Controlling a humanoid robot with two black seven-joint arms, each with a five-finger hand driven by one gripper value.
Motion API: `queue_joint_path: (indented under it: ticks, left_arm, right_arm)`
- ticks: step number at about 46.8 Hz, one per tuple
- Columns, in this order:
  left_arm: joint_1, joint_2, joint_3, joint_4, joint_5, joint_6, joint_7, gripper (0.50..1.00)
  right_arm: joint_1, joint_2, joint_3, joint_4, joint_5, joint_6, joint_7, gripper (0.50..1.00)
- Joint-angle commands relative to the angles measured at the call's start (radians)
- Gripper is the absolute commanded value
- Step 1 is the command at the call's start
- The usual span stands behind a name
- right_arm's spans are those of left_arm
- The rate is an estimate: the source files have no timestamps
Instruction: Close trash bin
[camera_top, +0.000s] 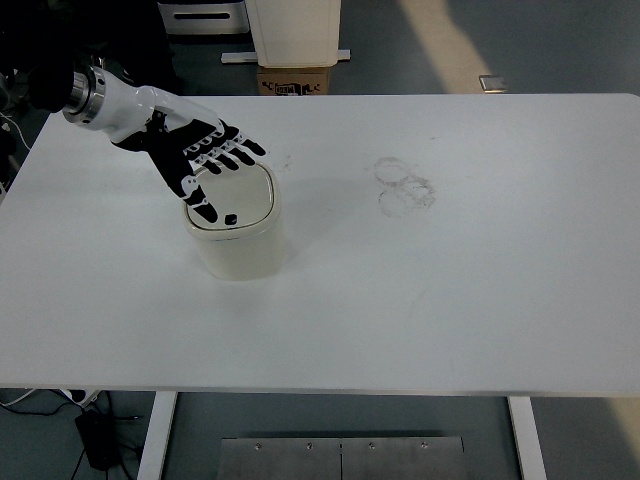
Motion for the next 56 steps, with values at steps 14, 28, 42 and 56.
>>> queue_joint_path:
  ticks: [14,28,42,56]
  left_arm:
    - [0.051,0.003,-0.251,0.268,-0.014,0.013,-0.016,1.000]
    - [0.218,0.003,-0.423,0.407,-0.044,0.097,-0.181,1.000]
    - [0.350,0.000,-0.440,0.531,-0.118,0.238,-0.425,1.000]
    - [0.499,-0.049,-0.483,0.652,-0.455,0.240,-0.434,1.000]
  right_arm:
    - [-0.001,0.000,0.000,0.000,0.001,0.000,0.000,0.991]
    - [0.001,0.000,0.000,0.000,0.000,0.000,0.000,0.991]
    - [0.001,0.000,0.000,0.000,0.000,0.000,0.000,0.991]
    - [-0.001,0.000,0.000,0.000,0.001,0.000,0.000,0.991]
